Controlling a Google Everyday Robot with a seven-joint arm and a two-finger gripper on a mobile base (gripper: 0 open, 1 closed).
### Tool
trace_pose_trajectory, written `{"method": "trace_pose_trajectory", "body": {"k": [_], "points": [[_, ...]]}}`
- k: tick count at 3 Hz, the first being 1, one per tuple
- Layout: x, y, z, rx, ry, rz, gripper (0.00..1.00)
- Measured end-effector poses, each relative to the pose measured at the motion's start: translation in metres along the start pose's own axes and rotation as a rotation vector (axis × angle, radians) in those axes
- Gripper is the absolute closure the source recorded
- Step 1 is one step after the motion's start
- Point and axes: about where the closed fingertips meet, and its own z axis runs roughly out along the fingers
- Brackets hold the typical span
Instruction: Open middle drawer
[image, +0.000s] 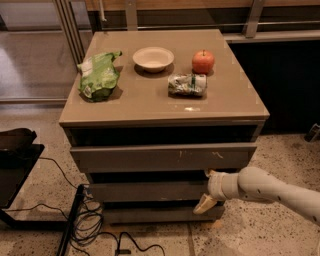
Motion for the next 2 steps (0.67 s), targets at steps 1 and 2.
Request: {"method": "trace_pose_trajectory", "body": {"k": [1,2], "points": [[0.0104,-0.0205,0.0133,0.013,-0.009,-0.002,0.0],[0.0146,-0.0176,0.015,0.011,-0.01,0.003,0.0]]}}
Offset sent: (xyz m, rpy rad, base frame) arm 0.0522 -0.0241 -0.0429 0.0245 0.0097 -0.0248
